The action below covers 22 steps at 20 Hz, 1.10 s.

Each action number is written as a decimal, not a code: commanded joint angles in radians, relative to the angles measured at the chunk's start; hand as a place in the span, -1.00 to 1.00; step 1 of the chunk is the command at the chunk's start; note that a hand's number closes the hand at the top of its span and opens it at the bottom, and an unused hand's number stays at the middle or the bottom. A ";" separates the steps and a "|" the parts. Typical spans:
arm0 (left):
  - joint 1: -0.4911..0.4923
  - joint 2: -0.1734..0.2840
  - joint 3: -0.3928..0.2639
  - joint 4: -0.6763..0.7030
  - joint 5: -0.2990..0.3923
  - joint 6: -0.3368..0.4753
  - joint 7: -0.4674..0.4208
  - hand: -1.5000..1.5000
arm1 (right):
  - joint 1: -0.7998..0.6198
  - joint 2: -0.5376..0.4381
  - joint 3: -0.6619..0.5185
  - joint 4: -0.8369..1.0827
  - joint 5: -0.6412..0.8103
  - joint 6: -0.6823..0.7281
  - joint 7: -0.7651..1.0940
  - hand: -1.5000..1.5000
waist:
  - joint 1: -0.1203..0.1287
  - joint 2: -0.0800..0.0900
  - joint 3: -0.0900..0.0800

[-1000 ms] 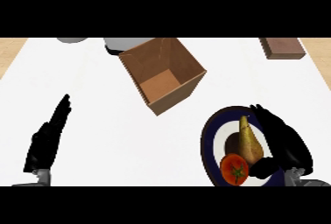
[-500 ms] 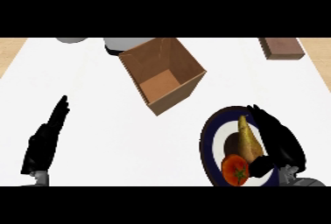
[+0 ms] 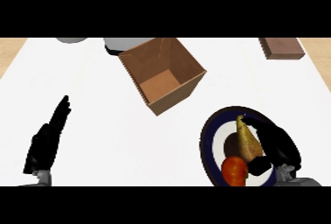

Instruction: Pick the pear from the plate and place it in the cardboard box

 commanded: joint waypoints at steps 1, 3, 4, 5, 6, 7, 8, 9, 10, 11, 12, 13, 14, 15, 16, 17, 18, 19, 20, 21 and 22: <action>-0.023 0.026 0.043 0.009 0.030 -0.040 0.003 0.00 | -0.062 -0.024 -0.035 0.157 0.039 -0.089 -0.115 1.00 | 0.004 0.003 0.003; -0.017 -0.010 0.001 -0.020 0.000 -0.010 0.039 0.00 | 0.012 -0.037 0.001 0.038 0.116 -0.157 -0.084 1.00 | 0.000 0.002 0.003; -0.032 0.003 0.019 -0.018 0.014 -0.019 0.029 0.00 | -0.069 -0.008 0.010 0.092 0.153 -0.180 -0.054 1.00 | 0.005 0.003 0.003; -0.018 -0.035 -0.036 -0.063 -0.048 0.027 0.077 0.00 | -0.032 -0.005 0.020 0.091 0.178 -0.232 -0.068 1.00 | 0.004 0.002 0.004; -0.025 -0.003 0.005 0.020 -0.021 -0.008 -0.012 0.00 | -0.073 -0.004 0.013 0.117 0.192 -0.225 -0.058 1.00 | 0.003 0.003 0.003; -0.050 -0.021 0.009 0.058 -0.017 0.002 -0.008 0.00 | -0.021 0.016 0.039 0.088 0.210 -0.271 -0.069 1.00 | -0.001 0.003 0.003; -0.060 -0.017 0.024 0.047 -0.008 0.004 0.002 0.00 | -0.070 -0.002 0.015 0.046 0.200 -0.194 -0.035 1.00 | 0.000 0.002 0.003; -0.046 0.003 0.023 -0.036 0.010 -0.038 0.072 0.00 | -0.032 -0.005 0.014 0.094 0.211 -0.243 -0.085 1.00 | 0.002 0.002 0.003; -0.026 -0.001 0.020 -0.003 -0.012 -0.021 0.029 0.00 | -0.126 -0.049 -0.058 0.158 0.164 -0.174 -0.106 1.00 | 0.004 0.003 0.003; -0.017 0.000 0.038 -0.002 0.008 -0.044 0.013 0.00 | -0.083 -0.003 -0.015 0.112 0.200 -0.160 -0.062 1.00 | 0.002 0.002 0.003; -0.013 -0.033 0.017 0.099 -0.030 -0.001 -0.084 0.00 | -0.080 -0.015 -0.036 0.135 0.172 -0.152 -0.078 1.00 | 0.001 0.003 0.003; 0.030 -0.030 -0.011 -0.057 -0.022 -0.023 0.031 0.00 | -0.121 -0.035 -0.055 0.196 0.175 -0.135 -0.085 1.00 | 0.006 0.002 0.003; -0.061 -0.003 0.040 0.055 -0.013 -0.027 -0.006 0.00 | -0.104 -0.024 -0.045 0.135 0.170 -0.082 -0.057 1.00 | 0.000 0.002 0.003; -0.031 -0.014 0.016 -0.013 -0.035 -0.018 0.042 0.00 | -0.148 -0.050 -0.083 0.184 0.158 -0.096 -0.109 1.00 | 0.003 0.002 0.003; -0.064 -0.030 0.025 0.062 -0.042 0.001 -0.011 0.00 | -0.167 -0.030 -0.064 0.154 0.187 -0.089 -0.081 1.00 | 0.001 0.002 0.003; -0.063 -0.019 0.040 0.082 -0.030 -0.021 -0.030 0.00 | -0.155 -0.026 -0.081 0.184 0.191 -0.117 -0.099 1.00 | 0.001 0.002 0.003; -0.070 -0.017 0.042 0.104 -0.033 -0.021 -0.046 0.00 | -0.166 -0.032 -0.080 0.126 0.189 -0.083 -0.081 1.00 | 0.000 0.002 0.003; 0.005 -0.032 0.009 -0.074 -0.034 -0.019 0.057 0.00 | -0.133 -0.067 -0.101 0.052 0.168 -0.044 -0.076 1.00 | 0.002 0.001 0.003; -0.048 -0.021 0.044 0.110 -0.026 -0.027 -0.078 0.00 | -0.147 -0.050 -0.085 0.080 0.208 -0.076 -0.068 1.00 | 0.000 0.002 0.003; -0.085 -0.012 0.048 0.088 -0.019 -0.037 -0.024 0.00 | -0.166 -0.049 -0.082 0.044 0.213 -0.049 -0.047 1.00 | -0.001 0.002 0.003; 0.029 -0.037 0.010 -0.051 -0.035 -0.024 0.006 0.00 | -0.138 -0.022 -0.051 0.022 0.252 -0.092 -0.019 1.00 | 0.003 0.001 0.003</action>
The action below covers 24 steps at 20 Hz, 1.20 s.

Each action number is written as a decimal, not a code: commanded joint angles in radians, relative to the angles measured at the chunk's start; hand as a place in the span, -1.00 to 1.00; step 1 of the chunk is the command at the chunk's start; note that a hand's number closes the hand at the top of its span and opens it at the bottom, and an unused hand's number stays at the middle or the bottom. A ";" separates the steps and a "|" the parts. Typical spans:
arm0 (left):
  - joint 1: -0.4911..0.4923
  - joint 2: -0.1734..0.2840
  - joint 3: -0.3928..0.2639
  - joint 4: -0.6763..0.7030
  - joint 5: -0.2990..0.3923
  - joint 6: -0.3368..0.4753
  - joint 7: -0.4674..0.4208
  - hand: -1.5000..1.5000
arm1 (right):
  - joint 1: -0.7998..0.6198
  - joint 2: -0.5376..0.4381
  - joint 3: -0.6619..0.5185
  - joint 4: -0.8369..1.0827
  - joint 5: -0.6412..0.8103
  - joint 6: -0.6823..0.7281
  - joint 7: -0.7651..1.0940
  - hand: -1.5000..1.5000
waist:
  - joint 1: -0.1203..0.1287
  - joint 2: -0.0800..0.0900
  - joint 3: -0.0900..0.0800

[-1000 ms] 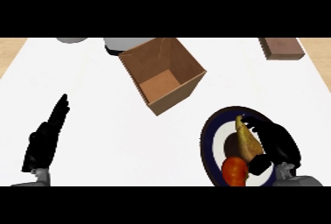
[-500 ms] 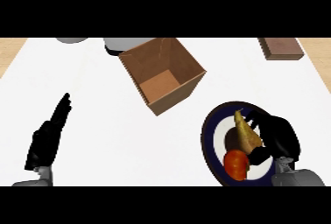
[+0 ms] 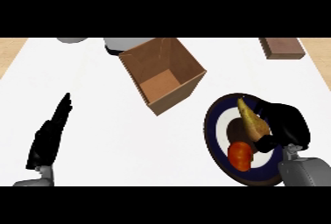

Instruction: Pick the pear from the plate and place it in the cardboard box

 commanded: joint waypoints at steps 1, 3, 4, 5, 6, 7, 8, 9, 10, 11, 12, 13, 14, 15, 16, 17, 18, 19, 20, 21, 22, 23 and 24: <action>0.013 -0.034 -0.036 -0.045 -0.032 0.020 0.042 0.00 | -0.053 0.004 -0.021 -0.038 0.029 0.011 0.039 1.00 | 0.001 0.001 0.001; -0.022 -0.006 0.013 0.012 -0.005 0.008 0.009 0.00 | -0.018 -0.017 -0.039 -0.199 -0.011 0.085 0.058 1.00 | -0.006 0.000 0.001; 0.074 -0.045 -0.031 -0.076 -0.012 0.016 0.001 0.00 | 0.004 -0.018 -0.070 -0.219 -0.056 0.060 0.020 1.00 | -0.002 -0.001 0.001; -0.001 -0.033 -0.033 -0.037 -0.029 0.011 0.046 0.00 | 0.008 0.027 -0.029 -0.250 -0.053 0.085 0.047 1.00 | -0.005 0.000 0.001; 0.030 -0.008 0.003 -0.017 -0.001 -0.005 0.012 0.00 | -0.014 0.026 -0.035 -0.275 -0.098 0.085 0.004 1.00 | -0.004 -0.001 0.001; 0.027 0.019 0.031 -0.005 0.014 -0.015 -0.024 0.00 | -0.052 0.065 -0.069 -0.294 -0.172 0.053 -0.021 1.00 | -0.005 -0.002 0.001; 0.015 -0.030 -0.016 -0.016 -0.028 0.025 0.013 0.00 | -0.126 0.100 -0.055 -0.316 -0.181 0.066 0.009 1.00 | -0.001 -0.002 0.001; 0.000 0.009 0.013 -0.023 0.011 -0.020 0.013 0.00 | -0.099 0.072 -0.103 -0.341 -0.242 0.060 -0.050 1.00 | -0.008 -0.003 0.001; -0.007 0.012 0.023 -0.033 0.013 -0.014 0.037 0.00 | -0.129 0.128 -0.074 -0.369 -0.255 0.061 -0.017 1.00 | -0.002 -0.003 0.001; -0.022 -0.010 0.012 0.020 -0.004 0.007 -0.002 0.00 | -0.167 0.127 -0.094 -0.364 -0.283 0.058 -0.033 1.00 | -0.005 0.001 0.001; 0.022 -0.016 -0.012 -0.023 -0.017 0.002 0.022 0.00 | -0.098 0.151 -0.050 -0.439 -0.296 0.073 -0.035 1.00 | -0.007 -0.004 0.001; 0.009 -0.008 0.012 -0.034 0.011 -0.008 0.035 0.00 | -0.147 0.131 -0.088 -0.427 -0.327 0.081 -0.052 1.00 | -0.001 -0.002 0.001; 0.032 -0.043 -0.025 -0.040 -0.017 0.016 0.021 0.00 | -0.184 0.177 -0.036 -0.420 -0.301 0.089 0.004 1.00 | 0.004 -0.001 0.001; -0.022 -0.007 0.019 0.040 -0.002 0.003 -0.021 0.00 | -0.210 0.155 -0.071 -0.435 -0.351 0.121 -0.014 1.00 | -0.002 0.001 0.001; -0.016 -0.003 0.003 0.009 -0.007 -0.012 0.001 0.00 | -0.276 0.177 -0.049 -0.415 -0.323 0.115 0.029 1.00 | 0.004 0.001 0.001; -0.051 -0.013 0.022 0.103 -0.007 0.006 -0.053 0.00 | -0.296 0.213 -0.027 -0.390 -0.324 0.113 0.056 1.00 | 0.001 0.003 0.000; 0.054 0.020 0.018 -0.067 0.020 -0.044 0.016 0.00 | -0.346 0.196 -0.062 -0.368 -0.353 0.139 0.060 1.00 | 0.013 0.000 0.001; 0.012 -0.046 -0.031 -0.015 -0.034 0.019 0.016 0.00 | -0.392 0.215 -0.046 -0.324 -0.328 0.110 0.068 1.00 | 0.008 0.002 0.001; 0.016 0.015 0.033 -0.049 0.011 -0.025 0.028 0.00 | -0.349 0.206 -0.048 -0.367 -0.339 0.117 0.059 1.00 | 0.005 0.001 0.001; 0.016 -0.018 0.002 -0.014 -0.013 -0.002 -0.002 0.00 | -0.443 0.254 -0.013 -0.338 -0.309 0.125 0.151 1.00 | 0.007 0.001 0.001; 0.024 -0.027 -0.002 -0.047 -0.014 0.003 0.023 0.00 | -0.470 0.224 -0.065 -0.268 -0.339 0.119 0.101 1.00 | 0.007 0.001 0.001; 0.069 -0.003 0.001 -0.061 -0.006 -0.027 -0.005 0.00 | -0.525 0.250 -0.035 -0.277 -0.314 0.152 0.191 1.00 | 0.010 0.001 0.001; -0.012 -0.009 0.010 -0.056 -0.009 -0.007 0.061 0.00 | -0.569 0.269 -0.016 -0.187 -0.281 0.110 0.176 1.00 | 0.011 0.002 0.001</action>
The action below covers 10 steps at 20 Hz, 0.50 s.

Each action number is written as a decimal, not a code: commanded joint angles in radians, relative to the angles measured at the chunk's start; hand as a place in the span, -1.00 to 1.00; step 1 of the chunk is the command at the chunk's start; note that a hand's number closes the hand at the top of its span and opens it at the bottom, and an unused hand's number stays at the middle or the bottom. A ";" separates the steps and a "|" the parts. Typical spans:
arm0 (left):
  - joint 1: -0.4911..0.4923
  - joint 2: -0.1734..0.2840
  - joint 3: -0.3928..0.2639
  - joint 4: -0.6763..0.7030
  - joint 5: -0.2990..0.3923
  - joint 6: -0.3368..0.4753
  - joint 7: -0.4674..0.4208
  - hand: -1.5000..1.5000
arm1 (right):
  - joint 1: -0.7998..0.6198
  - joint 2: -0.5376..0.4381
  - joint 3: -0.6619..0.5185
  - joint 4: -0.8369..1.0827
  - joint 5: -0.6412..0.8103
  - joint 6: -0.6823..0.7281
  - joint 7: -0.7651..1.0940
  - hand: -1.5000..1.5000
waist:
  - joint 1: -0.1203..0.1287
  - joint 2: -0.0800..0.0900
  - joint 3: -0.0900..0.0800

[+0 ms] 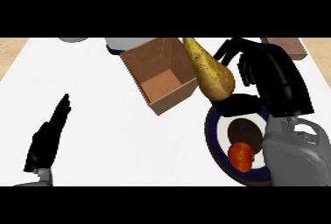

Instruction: Pick the pear from the plate and place it in the cardboard box

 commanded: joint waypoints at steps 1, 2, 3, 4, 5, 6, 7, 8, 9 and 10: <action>-0.051 -0.019 -0.010 0.006 -0.019 0.021 0.039 0.00 | -0.177 0.049 0.027 0.130 0.031 -0.018 0.095 1.00 | 0.002 0.001 0.000; -0.003 -0.022 -0.011 -0.008 -0.015 0.014 0.008 0.00 | -0.129 0.050 0.049 0.149 0.027 -0.061 0.069 1.00 | 0.001 0.001 0.000; -0.001 0.008 0.008 -0.026 0.016 -0.027 0.037 0.00 | -0.174 0.050 0.032 0.227 0.032 -0.083 0.061 1.00 | 0.004 0.002 0.000; -0.014 -0.003 -0.006 -0.012 -0.007 -0.008 0.018 0.00 | -0.291 0.039 -0.032 0.300 0.030 -0.055 0.061 1.00 | 0.008 0.003 0.000; -0.036 -0.015 -0.024 0.002 -0.025 0.003 0.032 0.00 | -0.328 0.050 -0.002 0.387 0.027 -0.125 0.082 1.00 | 0.014 0.005 0.000; -0.008 -0.025 -0.018 0.020 -0.027 0.016 -0.008 0.00 | -0.305 0.051 0.017 0.418 0.031 -0.141 0.044 1.00 | 0.009 0.004 0.000; -0.057 -0.011 -0.019 -0.021 -0.010 -0.011 0.075 0.00 | -0.374 0.051 0.002 0.478 0.013 -0.141 0.096 1.00 | 0.014 0.005 0.000; 0.020 -0.009 -0.005 -0.012 -0.005 -0.010 -0.007 0.00 | -0.335 0.051 0.025 0.467 0.007 -0.148 0.072 1.00 | 0.008 0.002 0.000; -0.024 -0.013 -0.007 0.029 -0.003 -0.012 -0.014 0.00 | -0.377 0.051 0.073 0.553 -0.009 -0.214 0.095 1.00 | 0.016 0.005 0.000; 0.002 0.027 0.017 -0.039 0.025 -0.050 0.019 0.00 | -0.335 0.051 0.027 0.621 0.007 -0.238 -0.009 1.00 | 0.019 0.006 0.000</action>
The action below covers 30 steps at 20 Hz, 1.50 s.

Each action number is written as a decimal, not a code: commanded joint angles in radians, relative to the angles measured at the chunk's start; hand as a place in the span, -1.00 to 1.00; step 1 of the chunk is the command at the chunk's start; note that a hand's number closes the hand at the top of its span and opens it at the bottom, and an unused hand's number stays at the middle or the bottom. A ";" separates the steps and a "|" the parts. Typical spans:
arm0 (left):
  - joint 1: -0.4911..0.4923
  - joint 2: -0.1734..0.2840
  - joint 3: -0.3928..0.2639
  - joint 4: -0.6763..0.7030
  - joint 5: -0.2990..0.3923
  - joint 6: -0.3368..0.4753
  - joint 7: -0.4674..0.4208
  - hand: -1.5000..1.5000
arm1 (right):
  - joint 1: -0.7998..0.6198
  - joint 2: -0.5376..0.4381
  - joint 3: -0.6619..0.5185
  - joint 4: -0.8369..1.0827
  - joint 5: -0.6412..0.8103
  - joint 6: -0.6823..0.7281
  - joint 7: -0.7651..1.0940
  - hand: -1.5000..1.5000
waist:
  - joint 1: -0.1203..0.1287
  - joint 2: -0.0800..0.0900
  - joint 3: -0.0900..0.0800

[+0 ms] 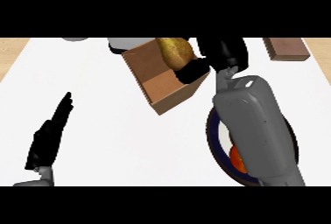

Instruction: Pick the pear from the plate and place it in the cardboard box

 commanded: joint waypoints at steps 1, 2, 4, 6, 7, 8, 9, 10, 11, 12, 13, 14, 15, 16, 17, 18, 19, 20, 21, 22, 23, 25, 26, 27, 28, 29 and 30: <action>-0.043 -0.013 -0.004 0.022 -0.005 0.009 0.004 0.00 | -0.140 0.005 0.013 0.246 -0.028 -0.077 0.011 1.00 | 0.006 0.003 0.000; -0.029 -0.012 -0.004 0.060 -0.008 0.006 -0.044 0.00 | -0.124 0.005 0.051 0.307 -0.026 -0.141 -0.009 1.00 | 0.011 0.005 0.000; 0.000 -0.013 -0.003 0.046 -0.005 0.001 -0.042 0.00 | -0.189 0.005 0.073 0.367 -0.069 -0.142 0.009 1.00 | 0.009 0.003 0.000; 0.019 -0.012 -0.017 -0.029 -0.013 -0.004 0.017 0.00 | -0.144 0.005 0.106 0.405 -0.088 -0.190 -0.008 1.00 | 0.004 0.000 0.001; -0.004 0.003 -0.003 0.008 0.002 -0.022 -0.002 0.00 | -0.180 0.005 0.137 0.472 -0.112 -0.223 0.000 1.00 | 0.011 0.002 0.000; -0.038 -0.049 -0.032 0.039 -0.051 0.052 -0.016 0.00 | -0.145 0.005 0.113 0.542 -0.099 -0.248 -0.073 1.00 | 0.014 0.008 0.000; -0.037 0.002 0.007 0.043 0.004 -0.015 -0.009 0.00 | -0.215 0.005 0.054 0.622 -0.096 -0.226 -0.086 1.00 | 0.017 0.009 0.000; 0.035 -0.019 -0.029 -0.030 -0.020 -0.003 -0.008 0.00 | -0.179 0.005 0.094 0.630 -0.094 -0.278 -0.074 1.00 | 0.017 0.004 0.001; -0.070 -0.030 -0.047 0.007 -0.044 0.013 0.029 0.00 | -0.197 0.005 0.152 0.675 -0.165 -0.364 -0.034 1.00 | 0.034 0.010 0.000; -0.018 -0.023 -0.024 -0.018 -0.017 0.003 0.023 0.00 | -0.208 0.005 0.115 0.709 -0.201 -0.365 -0.052 -1.00 | 0.036 0.009 0.001; -0.010 0.001 -0.007 0.014 -0.012 -0.013 -0.027 0.00 | -0.263 0.005 0.078 0.756 -0.207 -0.326 -0.067 -1.00 | 0.026 0.008 0.000; -0.012 -0.020 -0.034 -0.007 -0.013 -0.017 -0.008 0.00 | -0.268 0.005 0.137 0.794 -0.245 -0.395 -0.054 -1.00 | 0.041 0.010 0.000; -0.007 -0.012 -0.020 -0.069 -0.019 -0.001 0.048 0.00 | -0.262 0.005 0.111 0.834 -0.208 -0.403 -0.110 -1.00 | 0.030 0.008 0.001; -0.050 -0.020 -0.033 0.027 -0.031 -0.003 -0.003 0.00 | -0.295 0.005 0.123 0.872 -0.263 -0.440 -0.127 -1.00 | 0.044 0.015 0.000; -0.045 -0.031 -0.025 0.016 -0.024 0.009 0.012 0.00 | -0.353 0.005 0.091 0.904 -0.271 -0.416 -0.127 -1.00 | 0.043 0.015 0.000; -0.101 -0.004 0.008 0.086 -0.015 0.001 -0.021 0.00 | -0.306 0.005 0.087 0.923 -0.276 -0.451 -0.189 -1.00 | 0.035 0.017 0.000; -0.061 -0.030 -0.035 0.011 -0.042 0.016 0.023 0.00 | -0.329 0.005 0.093 0.937 -0.312 -0.488 -0.183 -1.00 | 0.059 0.019 0.001; -0.082 -0.018 -0.010 0.074 -0.006 -0.012 -0.015 0.00 | -0.342 0.005 0.088 0.902 -0.345 -0.478 -0.180 -1.00 | 0.036 0.013 0.000; -0.040 -0.018 -0.006 0.084 -0.025 0.010 -0.062 0.00 | -0.277 0.005 0.054 0.885 -0.347 -0.529 -0.263 -1.00 | 0.029 0.013 0.000; -0.068 -0.017 -0.022 0.043 -0.023 -0.006 -0.011 0.00 | -0.298 0.005 0.039 0.904 -0.373 -0.583 -0.258 -1.00 | 0.047 0.017 0.001; -0.064 -0.041 -0.020 0.082 -0.035 0.029 -0.041 0.00 | -0.285 0.005 0.008 0.872 -0.387 -0.629 -0.291 -1.00 | 0.037 0.018 0.001; -0.060 -0.004 0.006 0.026 0.003 -0.018 0.037 0.00 | -0.266 0.005 -0.022 0.844 -0.415 -0.698 -0.309 -1.00 | 0.027 0.008 0.002; -0.044 -0.022 -0.016 0.046 -0.020 0.001 -0.017 0.00 | -0.293 0.005 -0.074 0.850 -0.436 -0.724 -0.325 -1.00 | 0.029 0.013 0.002; -0.060 0.005 0.010 0.025 0.008 -0.026 0.014 0.00 | -0.266 0.005 -0.096 0.824 -0.476 -0.728 -0.368 -1.00 | 0.024 0.010 0.002; -0.025 -0.009 -0.004 0.031 -0.008 -0.012 -0.015 0.00 | -0.257 0.005 -0.117 0.818 -0.506 -0.752 -0.389 -1.00 | 0.026 0.010 0.002; 0.003 -0.069 -0.065 -0.003 -0.040 0.020 -0.007 0.00 | -0.243 0.005 -0.163 0.832 -0.525 -0.757 -0.457 -1.00 | 0.032 0.015 0.003; -0.038 0.010 0.021 0.023 0.011 -0.022 -0.010 0.00 | -0.272 0.005 -0.165 0.809 -0.558 -0.751 -0.422 -1.00 | 0.020 0.008 0.002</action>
